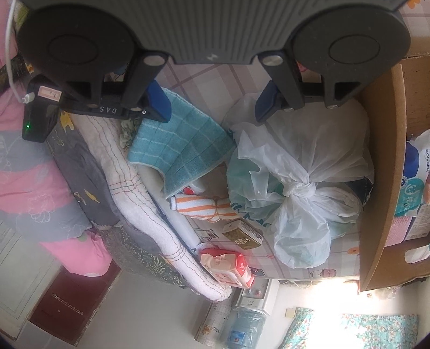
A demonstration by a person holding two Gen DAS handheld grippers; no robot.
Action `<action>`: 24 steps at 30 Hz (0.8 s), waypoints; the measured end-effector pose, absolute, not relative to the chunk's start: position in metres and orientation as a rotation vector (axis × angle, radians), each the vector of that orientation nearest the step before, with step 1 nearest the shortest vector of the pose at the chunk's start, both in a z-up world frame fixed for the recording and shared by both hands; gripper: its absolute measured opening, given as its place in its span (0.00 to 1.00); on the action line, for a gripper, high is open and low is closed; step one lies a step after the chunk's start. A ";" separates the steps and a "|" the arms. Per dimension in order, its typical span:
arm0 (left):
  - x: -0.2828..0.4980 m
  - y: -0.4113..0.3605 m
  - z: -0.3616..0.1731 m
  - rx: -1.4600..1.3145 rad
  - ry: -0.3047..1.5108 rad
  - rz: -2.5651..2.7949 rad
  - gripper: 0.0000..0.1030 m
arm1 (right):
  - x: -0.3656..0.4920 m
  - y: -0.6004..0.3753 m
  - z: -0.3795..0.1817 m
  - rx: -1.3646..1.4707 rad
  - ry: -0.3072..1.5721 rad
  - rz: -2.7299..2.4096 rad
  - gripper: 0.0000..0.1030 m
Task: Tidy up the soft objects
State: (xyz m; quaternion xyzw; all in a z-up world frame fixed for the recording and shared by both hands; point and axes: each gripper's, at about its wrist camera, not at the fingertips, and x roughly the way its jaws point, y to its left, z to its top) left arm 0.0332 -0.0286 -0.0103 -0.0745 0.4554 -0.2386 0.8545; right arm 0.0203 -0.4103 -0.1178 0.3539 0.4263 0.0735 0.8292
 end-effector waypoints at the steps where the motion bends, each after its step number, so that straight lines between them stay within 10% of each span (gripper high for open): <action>1: 0.033 -0.030 -0.010 -0.156 0.959 -0.508 0.68 | 0.015 -0.412 -0.114 0.748 0.915 0.169 0.06; 24: 0.053 -0.073 -0.084 -0.017 1.128 -0.543 0.60 | 0.024 -0.389 -0.048 0.452 0.969 0.362 0.10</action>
